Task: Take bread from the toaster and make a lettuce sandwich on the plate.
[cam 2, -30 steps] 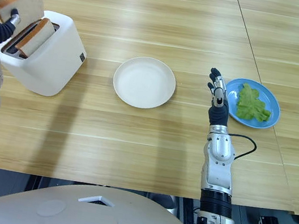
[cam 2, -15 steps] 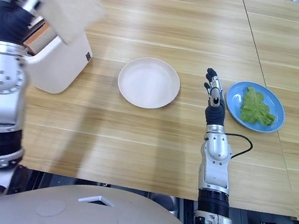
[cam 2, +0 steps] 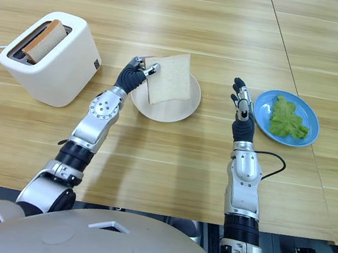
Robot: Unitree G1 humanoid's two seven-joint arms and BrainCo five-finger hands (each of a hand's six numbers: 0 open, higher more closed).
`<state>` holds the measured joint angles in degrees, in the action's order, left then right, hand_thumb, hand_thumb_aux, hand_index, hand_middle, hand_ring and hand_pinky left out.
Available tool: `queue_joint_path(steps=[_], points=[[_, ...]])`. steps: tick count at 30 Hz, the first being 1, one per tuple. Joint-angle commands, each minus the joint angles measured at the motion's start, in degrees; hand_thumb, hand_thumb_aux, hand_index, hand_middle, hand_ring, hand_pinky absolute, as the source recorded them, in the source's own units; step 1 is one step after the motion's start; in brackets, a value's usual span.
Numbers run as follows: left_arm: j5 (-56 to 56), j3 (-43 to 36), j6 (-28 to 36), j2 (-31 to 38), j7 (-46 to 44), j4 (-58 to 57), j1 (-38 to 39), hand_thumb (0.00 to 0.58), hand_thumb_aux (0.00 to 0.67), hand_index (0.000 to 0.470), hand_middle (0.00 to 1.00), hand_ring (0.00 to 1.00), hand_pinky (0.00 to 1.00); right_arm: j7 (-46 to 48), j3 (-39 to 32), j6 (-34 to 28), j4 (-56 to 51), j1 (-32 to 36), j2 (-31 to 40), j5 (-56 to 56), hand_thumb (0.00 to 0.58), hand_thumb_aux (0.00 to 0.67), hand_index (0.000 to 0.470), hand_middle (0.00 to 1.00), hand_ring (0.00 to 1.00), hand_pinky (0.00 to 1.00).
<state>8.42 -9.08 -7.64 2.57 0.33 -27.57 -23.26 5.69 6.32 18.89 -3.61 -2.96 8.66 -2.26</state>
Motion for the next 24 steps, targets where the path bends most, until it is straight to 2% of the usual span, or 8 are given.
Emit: queue_joint_path(steps=[1,5,11,12,13,18,21,24], points=[[3.0,-0.8,-4.2,0.5,2.2,-11.5,-3.1,0.58,0.67,0.46,1.0,1.0,1.0,-0.2,-0.2,-1.1,0.7,-0.4,0.0,0.5,0.0,0.0,0.0,0.0,0.0,0.0],[6.6,-2.0,-6.1,1.4,5.2,-19.8,-6.2,0.58,0.67,0.46,1.0,1.0,1.0,-0.2,-0.2,-1.3,0.9,-0.5,0.1,0.6,0.0,0.0,0.0,0.0,0.0,0.0],[13.7,-8.3,-4.3,3.2,3.3,-24.6,-7.8,0.58,0.667,0.458,1.0,1.0,1.0,-0.2,-0.2,-1.3,1.1,-0.6,0.2,0.7,0.0,0.0,0.0,0.0,0.0,0.0],[14.4,-9.0,-4.9,3.7,2.9,-23.0,-7.2,0.443,0.344,0.236,0.72,0.72,0.72,-0.2,-0.2,-1.3,1.2,-0.6,0.2,0.7,0.0,0.0,0.0,0.0,0.0,0.0],[17.0,-10.6,-4.4,4.7,4.6,-20.2,-6.5,0.0,0.0,0.0,0.0,0.0,0.0,-0.1,-0.2,-1.3,1.3,-0.7,0.2,0.7,0.0,0.0,0.0,0.0,0.0,0.0],[26.4,-14.1,0.6,8.6,8.3,-5.4,-2.5,0.0,0.0,0.0,0.0,0.0,0.0,-0.1,-0.1,-1.5,1.6,-0.7,0.3,0.7,0.0,0.0,0.0,0.0,0.0,0.0],[35.5,-16.0,3.3,12.8,10.5,9.2,1.5,0.0,0.0,0.0,0.0,0.0,0.0,-0.1,-0.1,-1.5,1.9,-0.7,0.4,0.6,0.0,0.0,0.0,0.0,0.0,0.0],[41.9,-13.7,7.1,15.1,13.7,23.1,5.5,0.0,0.0,0.0,0.0,0.0,0.0,0.0,0.0,-1.7,2.2,-0.7,0.6,0.5,0.0,0.0,0.0,0.0,0.0,0.0]])
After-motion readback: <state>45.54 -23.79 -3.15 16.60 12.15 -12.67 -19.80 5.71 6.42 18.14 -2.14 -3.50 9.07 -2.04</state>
